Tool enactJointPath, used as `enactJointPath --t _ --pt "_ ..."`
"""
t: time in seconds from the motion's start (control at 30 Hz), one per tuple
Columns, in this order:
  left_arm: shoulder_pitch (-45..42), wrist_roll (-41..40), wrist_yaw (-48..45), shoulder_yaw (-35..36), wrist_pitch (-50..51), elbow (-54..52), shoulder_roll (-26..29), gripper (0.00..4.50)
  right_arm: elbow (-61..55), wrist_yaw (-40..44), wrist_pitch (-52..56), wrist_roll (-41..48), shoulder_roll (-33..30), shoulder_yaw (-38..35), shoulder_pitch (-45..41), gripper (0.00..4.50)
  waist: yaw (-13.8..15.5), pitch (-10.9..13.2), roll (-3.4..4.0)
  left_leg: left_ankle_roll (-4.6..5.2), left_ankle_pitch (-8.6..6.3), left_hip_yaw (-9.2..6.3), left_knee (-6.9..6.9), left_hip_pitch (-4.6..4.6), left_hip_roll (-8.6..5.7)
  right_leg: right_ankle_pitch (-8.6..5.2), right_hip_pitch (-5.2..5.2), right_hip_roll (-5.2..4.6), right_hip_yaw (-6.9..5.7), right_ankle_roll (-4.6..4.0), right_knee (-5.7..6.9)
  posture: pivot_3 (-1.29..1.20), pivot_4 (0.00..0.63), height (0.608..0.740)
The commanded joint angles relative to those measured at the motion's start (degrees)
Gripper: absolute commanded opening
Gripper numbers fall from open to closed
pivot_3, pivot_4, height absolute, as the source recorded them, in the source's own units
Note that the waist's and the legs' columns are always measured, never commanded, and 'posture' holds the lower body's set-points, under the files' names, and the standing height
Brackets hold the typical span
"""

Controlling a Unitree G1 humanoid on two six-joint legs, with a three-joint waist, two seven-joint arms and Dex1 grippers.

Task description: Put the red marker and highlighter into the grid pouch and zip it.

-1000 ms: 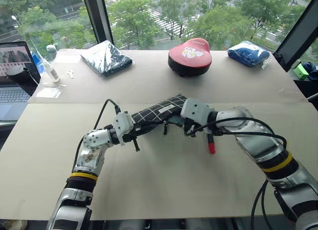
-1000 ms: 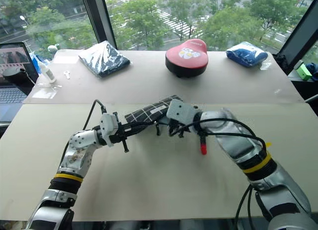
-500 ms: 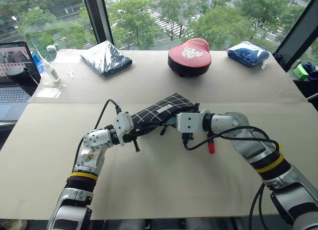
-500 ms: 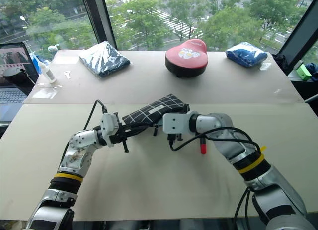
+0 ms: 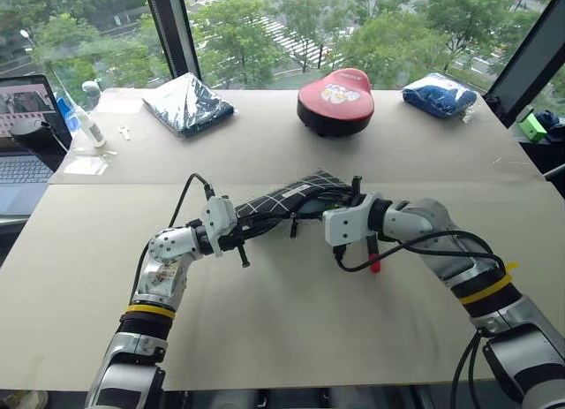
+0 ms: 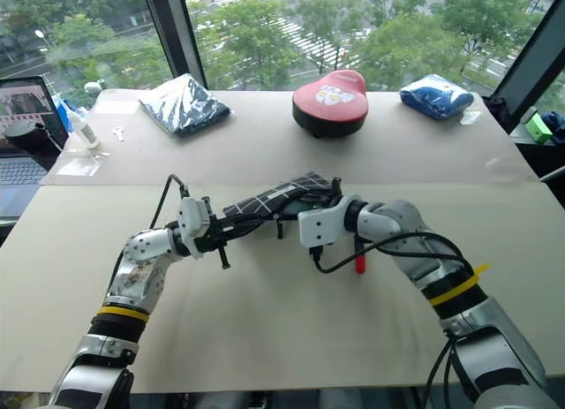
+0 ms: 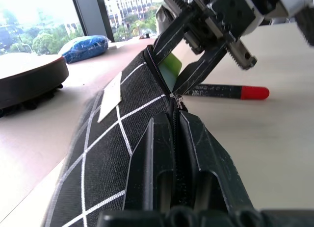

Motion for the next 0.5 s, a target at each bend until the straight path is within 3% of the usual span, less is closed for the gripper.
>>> enactJointPath --t 0.03,0.27,0.3,0.33,0.43,0.5 --pt "-1.3 -1.8 -0.2 0.6 0.4 -1.8 -0.4 0.00 2.3 -4.6 -6.4 -3.2 0.2 -1.6 -2.5 1.03 0.0 0.0 0.00 0.00 0.00 0.00 -0.01 0.01 0.00 0.00 0.00 0.00 0.00 0.00 0.01 0.00 0.150 0.740" --pt "-1.2 -1.9 -0.1 0.6 0.5 -2.1 -0.5 0.00 2.7 -1.1 -6.1 1.2 1.7 -2.6 -1.4 1.03 -0.2 0.0 0.00 -0.01 0.01 0.00 -0.02 0.01 0.01 0.00 0.01 0.02 0.00 0.00 0.01 0.00 0.150 0.740" --pt "-1.2 -1.9 -0.1 0.6 0.5 -2.2 -0.5 0.00 2.3 0.5 -4.8 3.1 2.0 -2.9 -1.1 2.04 -0.2 0.0 0.00 -0.01 0.01 0.00 -0.02 0.01 0.01 0.00 0.01 0.02 0.00 0.00 0.01 0.00 0.150 0.740" --pt "-1.1 -1.9 -0.1 0.6 0.5 -2.3 -0.5 0.00 2.0 0.8 -3.8 3.8 2.3 -3.5 -1.1 2.13 -0.2 0.0 0.00 -0.01 0.01 0.00 -0.02 0.02 0.03 0.00 0.02 0.03 0.00 0.00 -0.01 0.00 0.150 0.740" --pt "-1.0 -1.9 -0.1 0.5 0.6 -2.4 -0.4 0.00 2.1 0.2 -2.0 3.8 2.5 -5.3 -1.8 3.14 -0.2 0.0 0.00 0.00 0.01 0.00 -0.01 0.02 0.05 0.00 0.03 0.04 0.01 -0.01 0.01 0.00 0.150 0.740" --pt "-1.0 -1.8 0.0 0.5 0.6 -2.4 -0.5 0.00 1.8 1.4 -0.6 5.8 2.1 -7.0 -2.0 3.35 -0.1 0.0 0.00 0.00 0.01 0.00 -0.01 0.01 0.04 0.00 0.03 0.04 0.01 -0.01 0.03 0.00 0.150 0.740"
